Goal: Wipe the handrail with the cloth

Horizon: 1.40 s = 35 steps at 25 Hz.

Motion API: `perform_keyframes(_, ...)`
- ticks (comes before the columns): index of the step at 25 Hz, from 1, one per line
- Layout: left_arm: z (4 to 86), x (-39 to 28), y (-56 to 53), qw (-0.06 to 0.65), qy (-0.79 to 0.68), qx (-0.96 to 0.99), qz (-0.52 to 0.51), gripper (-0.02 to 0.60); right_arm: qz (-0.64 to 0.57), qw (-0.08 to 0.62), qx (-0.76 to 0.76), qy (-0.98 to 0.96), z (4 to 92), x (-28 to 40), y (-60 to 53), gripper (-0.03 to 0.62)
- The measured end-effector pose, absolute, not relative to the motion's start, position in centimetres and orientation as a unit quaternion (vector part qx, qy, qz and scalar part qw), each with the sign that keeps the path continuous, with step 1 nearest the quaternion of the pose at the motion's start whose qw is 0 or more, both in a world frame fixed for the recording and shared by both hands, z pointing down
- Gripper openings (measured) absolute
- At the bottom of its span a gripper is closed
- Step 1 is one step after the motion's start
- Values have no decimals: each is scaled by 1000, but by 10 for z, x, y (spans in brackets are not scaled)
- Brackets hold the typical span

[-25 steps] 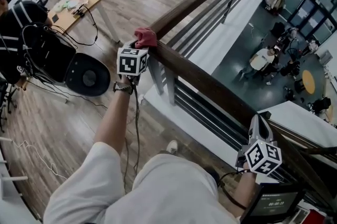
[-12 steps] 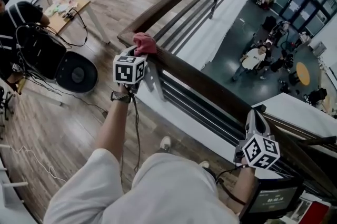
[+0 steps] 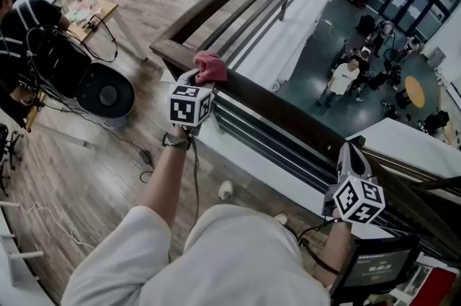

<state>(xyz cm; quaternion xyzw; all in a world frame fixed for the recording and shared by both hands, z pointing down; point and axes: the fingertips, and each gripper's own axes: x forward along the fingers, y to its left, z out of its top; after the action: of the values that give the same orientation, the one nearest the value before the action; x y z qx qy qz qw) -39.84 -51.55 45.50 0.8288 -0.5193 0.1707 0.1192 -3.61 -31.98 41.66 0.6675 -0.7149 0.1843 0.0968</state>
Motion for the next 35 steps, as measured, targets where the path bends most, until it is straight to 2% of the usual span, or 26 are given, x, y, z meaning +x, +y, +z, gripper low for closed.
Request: perform_keyframes(35,449,-203,-413,103,-416,882,197,86,191,81,694,-689,417,64,-252,2)
